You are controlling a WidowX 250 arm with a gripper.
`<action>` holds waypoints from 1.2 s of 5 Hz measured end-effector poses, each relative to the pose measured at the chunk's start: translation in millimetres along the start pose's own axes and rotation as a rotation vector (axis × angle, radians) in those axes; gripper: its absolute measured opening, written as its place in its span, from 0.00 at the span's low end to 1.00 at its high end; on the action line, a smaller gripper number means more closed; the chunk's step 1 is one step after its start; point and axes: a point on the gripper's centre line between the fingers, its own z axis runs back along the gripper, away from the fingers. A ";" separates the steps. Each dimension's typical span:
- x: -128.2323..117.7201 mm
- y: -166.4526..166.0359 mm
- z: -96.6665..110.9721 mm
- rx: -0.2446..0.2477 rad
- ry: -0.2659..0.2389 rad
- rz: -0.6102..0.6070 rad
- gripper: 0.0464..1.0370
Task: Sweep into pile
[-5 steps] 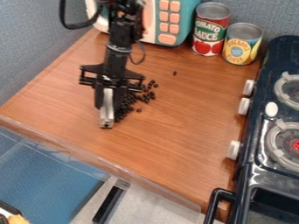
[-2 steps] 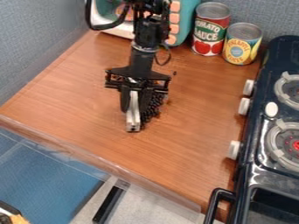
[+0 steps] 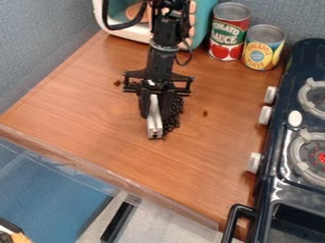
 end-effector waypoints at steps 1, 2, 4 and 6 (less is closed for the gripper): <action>-0.9 2.1 1.1 0.001 0.014 -0.007 0.31; 3.9 19.7 22.0 -0.041 -0.008 -0.016 0.31; 14.3 74.2 55.6 -0.129 -0.031 -0.026 0.31; 51.1 121.9 27.5 0.041 -0.050 -0.098 0.31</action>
